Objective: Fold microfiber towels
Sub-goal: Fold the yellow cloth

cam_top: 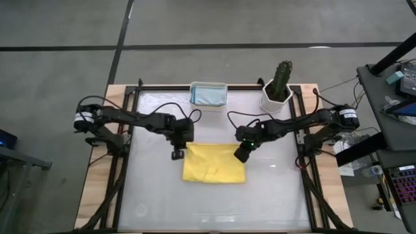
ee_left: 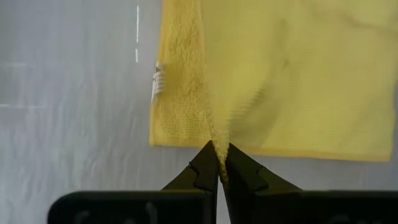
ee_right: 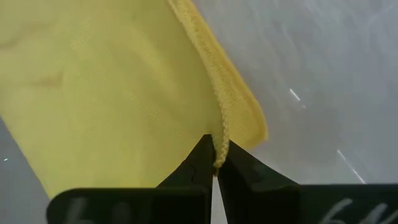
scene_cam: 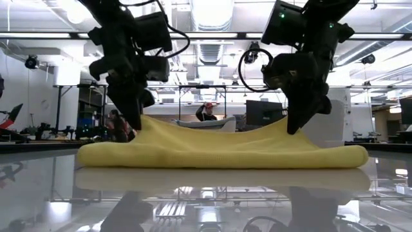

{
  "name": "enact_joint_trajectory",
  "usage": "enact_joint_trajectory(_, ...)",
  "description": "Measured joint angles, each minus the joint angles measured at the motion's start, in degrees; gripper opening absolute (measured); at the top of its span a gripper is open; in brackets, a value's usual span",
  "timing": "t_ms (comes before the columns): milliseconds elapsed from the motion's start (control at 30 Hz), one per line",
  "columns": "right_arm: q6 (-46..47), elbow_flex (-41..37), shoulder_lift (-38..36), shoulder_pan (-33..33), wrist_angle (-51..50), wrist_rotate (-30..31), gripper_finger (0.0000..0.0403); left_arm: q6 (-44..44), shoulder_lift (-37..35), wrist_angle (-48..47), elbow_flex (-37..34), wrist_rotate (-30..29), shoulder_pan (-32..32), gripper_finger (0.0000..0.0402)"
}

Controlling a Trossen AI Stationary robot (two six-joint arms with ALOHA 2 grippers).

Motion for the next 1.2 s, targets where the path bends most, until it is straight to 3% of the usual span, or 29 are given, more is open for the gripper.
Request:
enact_joint_trajectory(433, -0.3, 0.0, 0.0, 0.0, 0.1, 4.9, 0.0008, -0.1, 3.3, 0.1, 0.0, -3.7, 0.2, 0.0)
enact_joint_trajectory(600, -0.3, 0.0, 0.0, 0.0, 0.1, 7.3, 0.0008, -3.0, 3.2, 0.0, 0.0, -8.9, 0.6, 0.0)
enact_joint_trajectory(933, -0.3, 0.0, 0.7, 0.0, 0.4, 11.2, 0.0009, -3.1, 3.2, 0.0, 0.0, -9.1, 0.7, 0.0002)
enact_joint_trajectory(1200, -0.6, 0.0, 0.7, 0.0, 0.4, 14.2, 0.0042, -3.2, 3.3, 0.2, 0.1, -11.1, 0.7, 0.0079)
